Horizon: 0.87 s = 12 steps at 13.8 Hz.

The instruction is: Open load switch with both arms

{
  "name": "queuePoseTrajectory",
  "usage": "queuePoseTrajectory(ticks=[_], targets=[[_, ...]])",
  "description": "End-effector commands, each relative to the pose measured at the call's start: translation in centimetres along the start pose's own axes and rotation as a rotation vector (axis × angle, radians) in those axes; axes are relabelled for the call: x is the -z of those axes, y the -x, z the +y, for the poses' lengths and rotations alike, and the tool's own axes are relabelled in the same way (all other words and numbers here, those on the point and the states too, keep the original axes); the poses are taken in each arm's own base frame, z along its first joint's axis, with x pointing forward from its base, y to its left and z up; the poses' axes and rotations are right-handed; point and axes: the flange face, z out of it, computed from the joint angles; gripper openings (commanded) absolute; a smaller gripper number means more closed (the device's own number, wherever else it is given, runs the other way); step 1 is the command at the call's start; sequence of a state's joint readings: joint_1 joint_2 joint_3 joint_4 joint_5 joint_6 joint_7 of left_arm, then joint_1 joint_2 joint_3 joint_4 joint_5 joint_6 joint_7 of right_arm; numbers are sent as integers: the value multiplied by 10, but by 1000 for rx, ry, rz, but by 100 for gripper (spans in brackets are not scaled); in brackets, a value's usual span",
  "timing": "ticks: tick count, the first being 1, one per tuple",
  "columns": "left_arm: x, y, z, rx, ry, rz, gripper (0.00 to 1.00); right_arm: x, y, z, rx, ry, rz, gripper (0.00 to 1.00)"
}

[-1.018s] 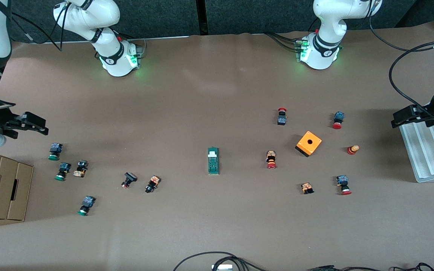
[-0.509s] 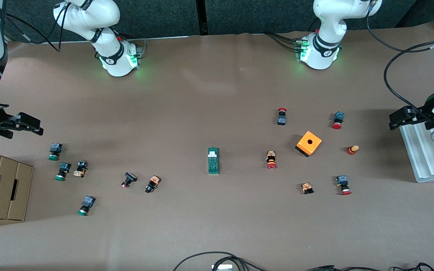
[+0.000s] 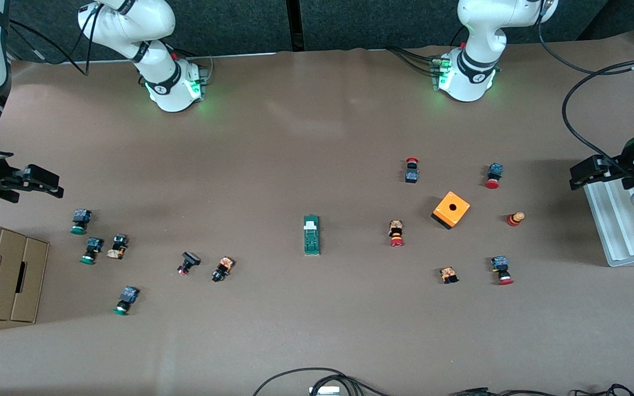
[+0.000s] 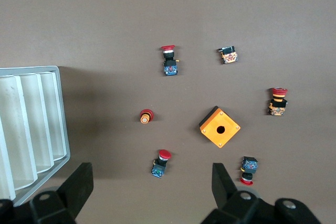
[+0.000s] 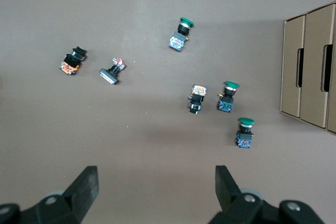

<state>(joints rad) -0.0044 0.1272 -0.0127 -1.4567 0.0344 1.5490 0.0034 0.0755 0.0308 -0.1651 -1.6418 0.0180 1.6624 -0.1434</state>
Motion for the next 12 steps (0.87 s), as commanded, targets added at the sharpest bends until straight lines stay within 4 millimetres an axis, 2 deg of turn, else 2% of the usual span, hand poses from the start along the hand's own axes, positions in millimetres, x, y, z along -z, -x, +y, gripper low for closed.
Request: queuePoseTrajectory(ticks=[1, 12], targets=[[5, -1, -1, -1, 5, 10, 100, 3, -2, 0, 9, 2, 10, 99], [-2, -2, -1, 17, 60, -8, 100, -2, 1, -1, 9, 0, 26, 99]])
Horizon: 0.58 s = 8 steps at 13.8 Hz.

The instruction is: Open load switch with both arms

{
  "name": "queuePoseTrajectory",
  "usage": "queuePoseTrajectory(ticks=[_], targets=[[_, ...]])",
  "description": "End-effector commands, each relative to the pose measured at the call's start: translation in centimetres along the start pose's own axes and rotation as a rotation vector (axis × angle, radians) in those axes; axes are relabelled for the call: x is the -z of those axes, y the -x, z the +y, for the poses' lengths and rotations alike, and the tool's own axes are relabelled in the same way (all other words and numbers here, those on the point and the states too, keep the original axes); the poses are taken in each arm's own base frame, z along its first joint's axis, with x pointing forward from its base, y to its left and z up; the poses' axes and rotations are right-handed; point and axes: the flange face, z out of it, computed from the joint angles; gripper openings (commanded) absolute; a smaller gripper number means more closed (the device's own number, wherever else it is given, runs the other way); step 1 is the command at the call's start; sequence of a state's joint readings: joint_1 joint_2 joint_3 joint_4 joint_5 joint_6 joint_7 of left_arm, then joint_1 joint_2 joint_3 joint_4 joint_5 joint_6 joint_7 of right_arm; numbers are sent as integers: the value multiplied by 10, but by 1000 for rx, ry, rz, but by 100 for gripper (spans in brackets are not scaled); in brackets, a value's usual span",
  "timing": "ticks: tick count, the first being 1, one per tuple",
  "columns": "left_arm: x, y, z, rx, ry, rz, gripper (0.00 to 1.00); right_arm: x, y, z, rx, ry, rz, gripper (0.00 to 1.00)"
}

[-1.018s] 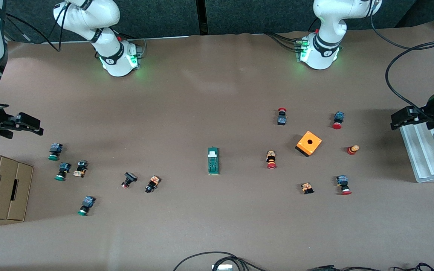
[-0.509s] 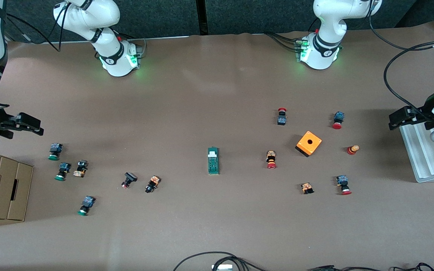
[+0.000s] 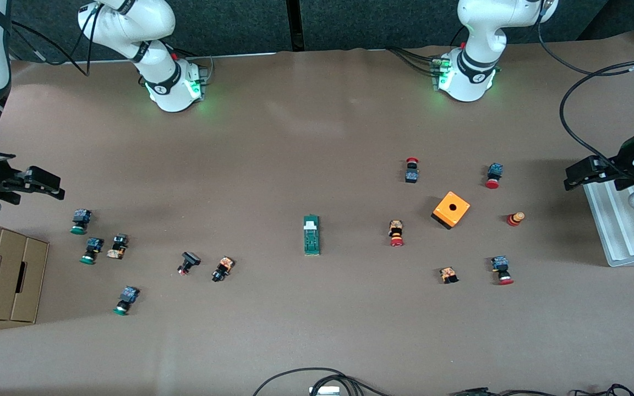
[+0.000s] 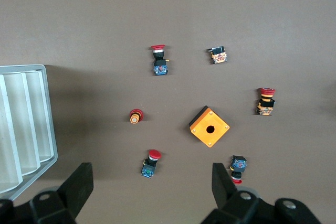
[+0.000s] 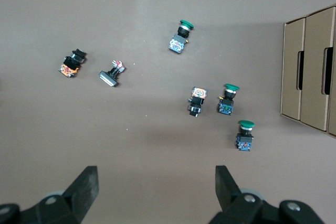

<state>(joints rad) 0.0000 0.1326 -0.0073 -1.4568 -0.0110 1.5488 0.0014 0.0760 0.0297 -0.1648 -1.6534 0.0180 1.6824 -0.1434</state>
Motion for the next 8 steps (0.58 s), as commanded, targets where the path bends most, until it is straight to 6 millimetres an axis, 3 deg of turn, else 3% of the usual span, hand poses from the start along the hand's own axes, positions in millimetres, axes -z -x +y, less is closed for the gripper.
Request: queuePoseTrajectory(ticks=[1, 8], targets=[[2, -1, -1, 7, 13, -2, 100, 2, 2, -1, 8, -1, 18, 99], [0, -2, 0, 3, 2, -5, 100, 2, 0, -1, 8, 0, 21, 99]])
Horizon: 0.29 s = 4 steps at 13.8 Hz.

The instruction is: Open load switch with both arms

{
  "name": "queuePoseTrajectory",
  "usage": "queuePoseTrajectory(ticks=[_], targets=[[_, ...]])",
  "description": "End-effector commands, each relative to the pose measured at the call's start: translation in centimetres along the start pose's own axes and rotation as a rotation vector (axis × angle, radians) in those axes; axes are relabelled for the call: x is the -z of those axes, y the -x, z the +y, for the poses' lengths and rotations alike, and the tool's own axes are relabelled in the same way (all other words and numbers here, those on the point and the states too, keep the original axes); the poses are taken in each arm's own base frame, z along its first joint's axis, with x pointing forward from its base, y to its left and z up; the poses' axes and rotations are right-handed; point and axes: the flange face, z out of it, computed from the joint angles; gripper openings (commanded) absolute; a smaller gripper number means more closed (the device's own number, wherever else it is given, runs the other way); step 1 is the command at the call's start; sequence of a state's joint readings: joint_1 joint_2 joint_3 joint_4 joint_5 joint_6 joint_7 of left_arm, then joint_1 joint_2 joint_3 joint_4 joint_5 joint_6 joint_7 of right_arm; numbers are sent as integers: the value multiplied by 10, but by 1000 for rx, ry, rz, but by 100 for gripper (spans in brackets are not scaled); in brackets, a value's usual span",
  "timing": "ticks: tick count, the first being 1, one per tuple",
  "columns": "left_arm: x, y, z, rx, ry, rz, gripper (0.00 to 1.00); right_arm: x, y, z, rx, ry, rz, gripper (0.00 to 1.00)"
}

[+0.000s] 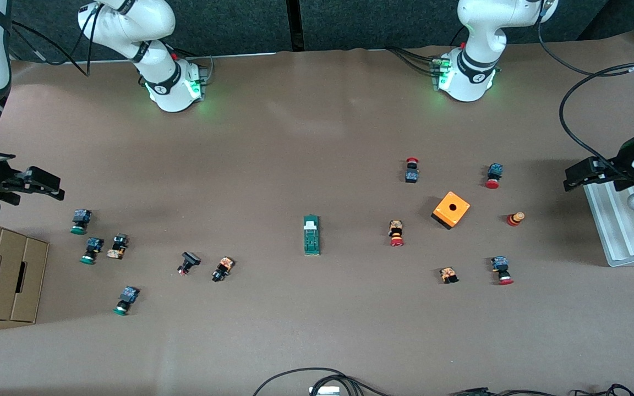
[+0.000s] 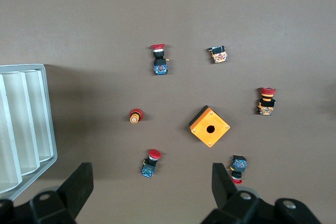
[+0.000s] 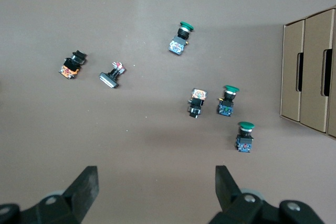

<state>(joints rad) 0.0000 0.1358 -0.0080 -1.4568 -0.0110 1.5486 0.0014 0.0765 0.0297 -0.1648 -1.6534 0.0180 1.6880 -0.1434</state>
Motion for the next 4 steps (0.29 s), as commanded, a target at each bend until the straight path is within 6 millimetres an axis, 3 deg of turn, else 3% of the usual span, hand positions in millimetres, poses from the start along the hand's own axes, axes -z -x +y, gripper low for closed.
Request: queuePoseTrajectory(ticks=[1, 4], targets=[[2, -1, 0, 3, 1, -2, 100, 2, 1, 0, 7, -1, 17, 99], [2, -1, 0, -1, -19, -2, 100, 2, 0, 0, 4, -2, 22, 99]])
